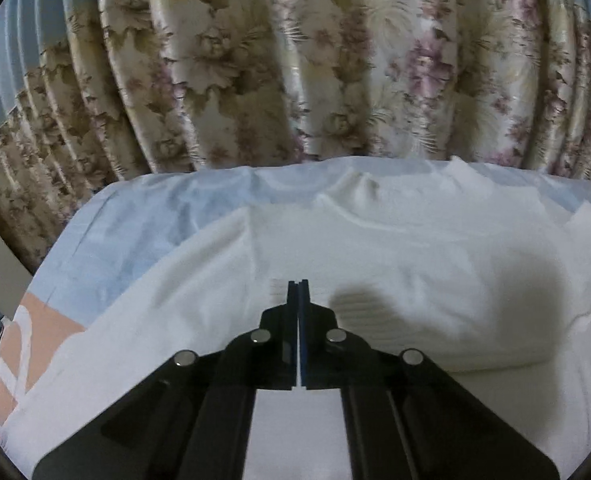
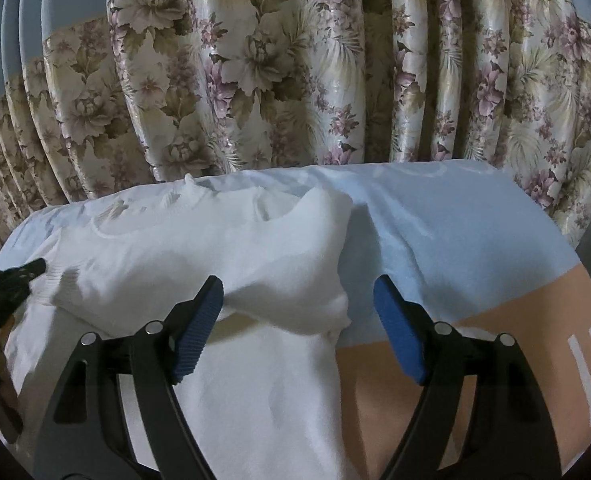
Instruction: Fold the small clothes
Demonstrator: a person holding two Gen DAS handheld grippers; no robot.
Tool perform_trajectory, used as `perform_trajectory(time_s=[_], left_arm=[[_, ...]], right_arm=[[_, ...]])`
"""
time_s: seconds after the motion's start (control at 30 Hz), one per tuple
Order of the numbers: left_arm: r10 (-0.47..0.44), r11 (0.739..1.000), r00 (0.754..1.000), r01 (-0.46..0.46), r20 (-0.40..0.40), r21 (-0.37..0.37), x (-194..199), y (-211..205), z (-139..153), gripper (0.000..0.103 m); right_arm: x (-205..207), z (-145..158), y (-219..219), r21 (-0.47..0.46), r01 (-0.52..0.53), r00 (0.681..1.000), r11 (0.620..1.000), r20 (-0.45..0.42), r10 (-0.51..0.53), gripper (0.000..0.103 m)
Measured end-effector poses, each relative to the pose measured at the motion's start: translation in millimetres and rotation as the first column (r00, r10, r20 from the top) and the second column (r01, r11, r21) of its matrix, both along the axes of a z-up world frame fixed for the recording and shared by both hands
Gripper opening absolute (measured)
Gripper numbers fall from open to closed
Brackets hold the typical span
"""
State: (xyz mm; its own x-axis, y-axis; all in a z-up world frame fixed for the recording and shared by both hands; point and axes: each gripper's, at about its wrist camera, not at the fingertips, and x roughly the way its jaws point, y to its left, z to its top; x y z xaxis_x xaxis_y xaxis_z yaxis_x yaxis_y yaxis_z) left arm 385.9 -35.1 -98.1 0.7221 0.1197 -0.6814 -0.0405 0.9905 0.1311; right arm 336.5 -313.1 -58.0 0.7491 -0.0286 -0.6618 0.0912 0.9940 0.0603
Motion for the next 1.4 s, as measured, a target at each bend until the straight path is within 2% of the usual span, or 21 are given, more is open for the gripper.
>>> perform_trajectory(time_s=[0.1, 0.17, 0.3, 0.43, 0.5, 0.53, 0.57, 0.6, 0.63, 0.67, 0.7, 0.73, 0.77, 0.9, 1.03, 1.2, 1.27, 1.3, 1.33, 1.37, 1.4], left_arm=[[0.01, 1.0, 1.0, -0.011, 0.014, 0.022, -1.4, 7.0, 2.5, 0.0], [-0.019, 0.998, 1.0, 0.02, 0.022, -0.053, -3.1, 13.5, 4.5, 0.0], [-0.101, 0.988, 0.994, 0.105, 0.042, -0.111, -4.4, 10.3, 8.3, 0.0], [-0.125, 0.982, 0.992, 0.121, -0.021, -0.143, 3.8, 5.0, 1.0, 0.002], [-0.126, 0.984, 0.991, 0.119, -0.047, -0.134, 7.0, 1.8, -4.2, 0.031], [-0.111, 0.983, 0.993, 0.104, -0.043, -0.151, 7.3, 2.7, -5.6, 0.059], [-0.1, 0.983, 0.994, 0.094, -0.032, -0.159, 6.5, 3.7, -5.5, 0.066], [-0.092, 0.982, 0.995, 0.086, -0.031, -0.168, 6.5, 4.5, -6.5, 0.067], [-0.104, 0.976, 0.994, 0.094, -0.043, -0.197, 7.2, 3.9, -9.1, 0.066], [-0.123, 0.968, 0.991, 0.109, -0.051, -0.225, 7.8, 3.9, -10.9, 0.059], [-0.143, 0.963, 0.988, 0.128, -0.051, -0.238, 7.8, 1.6, -11.6, 0.048], [-0.175, 0.961, 0.983, 0.157, -0.06, -0.229, 8.2, -4.1, -13.3, 0.013], [-0.196, 0.959, 0.978, 0.177, -0.07, -0.22, 8.7, -8.8, -15.1, 0.0], [-0.247, 0.951, 0.969, 0.238, -0.021, -0.196, 0.4, -19.5, -8.0, 0.0], [-0.2, 0.965, 0.98, 0.199, 0.014, -0.173, -0.9, -14.9, 1.0, 0.0], [-0.14, 0.977, 0.989, 0.13, -0.049, -0.168, 5.1, 1.7, -7.5, 0.0], [-0.136, 0.974, 0.988, 0.121, -0.068, -0.19, 5.2, 6.0, -12.1, 0.0], [-0.136, 0.974, 0.988, 0.12, -0.075, -0.195, 5.4, 6.8, -13.6, 0.002], [-0.127, 0.976, 0.989, 0.112, -0.072, -0.187, 5.1, 7.3, -13.7, 0.016], [-0.121, 0.976, 0.99, 0.107, -0.066, -0.188, 4.8, 8.1, -12.9, 0.049], [-0.111, 0.976, 0.992, 0.098, -0.056, -0.192, 4.3, 8.9, -12.0, 0.064]], right_arm=[[3.7, 0.2, 0.7, 0.007, 0.004, 1.0, 1.0, -0.008, -0.004, 0.078], [4.7, -1.6, 4.6, 0.001, 0.002, 1.0, 1.0, -0.013, -0.002, 0.078], [5.5, -7.4, 12.8, -0.008, -0.011, 1.0, 1.0, -0.025, 0.011, 0.079], [6.2, -12.7, 16.5, -0.005, -0.012, 0.999, 1.0, -0.036, 0.012, 0.079], [6.4, -13.3, 16.4, 0.0, -0.014, 0.999, 1.0, -0.035, 0.014, 0.08], [6.3, -14.2, 16.2, 0.001, -0.015, 0.999, 1.0, -0.035, 0.015, 0.08], [6.4, -14.3, 16.2, 0.002, -0.014, 0.999, 1.0, -0.036, 0.014, 0.081], [6.7, -15.0, 15.8, 0.007, -0.015, 0.999, 1.0, -0.039, 0.015, 0.081], [6.9, -15.7, 15.0, 0.011, -0.014, 0.999, 1.0, -0.04, 0.014, 0.081], [7.4, -16.3, 14.3, 0.014, -0.012, 0.999, 1.0, -0.042, 0.013, 0.081], [8.4, -17.5, 13.8, 0.019, -0.011, 0.999, 1.0, -0.047, 0.012, 0.081], [8.9, -17.7, 13.5, 0.021, -0.011, 0.999, 1.0, -0.049, 0.012, 0.081], [9.2, -17.8, 13.3, 0.023, -0.011, 0.999, 1.0, -0.049, 0.012, 0.081], [9.8, -17.5, 13.5, 0.021, -0.011, 0.999, 1.0, -0.048, 0.012, 0.081], [10.1, -17.2, 13.9, 0.02, -0.013, 0.999, 1.0, -0.048, 0.014, 0.081], [9.6, -16.9, 16.0, 0.014, -0.018, 0.999, 1.0, -0.046, 0.019, 0.083], [10.1, -17.3, 15.8, 0.014, -0.016, 0.999, 1.0, -0.047, 0.016, 0.083], [9.5, -16.8, 15.5, 0.016, -0.017, 0.999, 1.0, -0.047, 0.017, 0.083], [9.3, -16.9, 15.5, 0.017, -0.016, 0.999, 1.0, -0.047, 0.016, 0.083], [9.0, -17.0, 15.7, 0.019, -0.016, 0.999, 1.0, -0.048, 0.017, 0.083], [8.9, -17.0, 15.7, 0.019, -0.016, 0.999, 1.0, -0.049, 0.017, 0.083]])
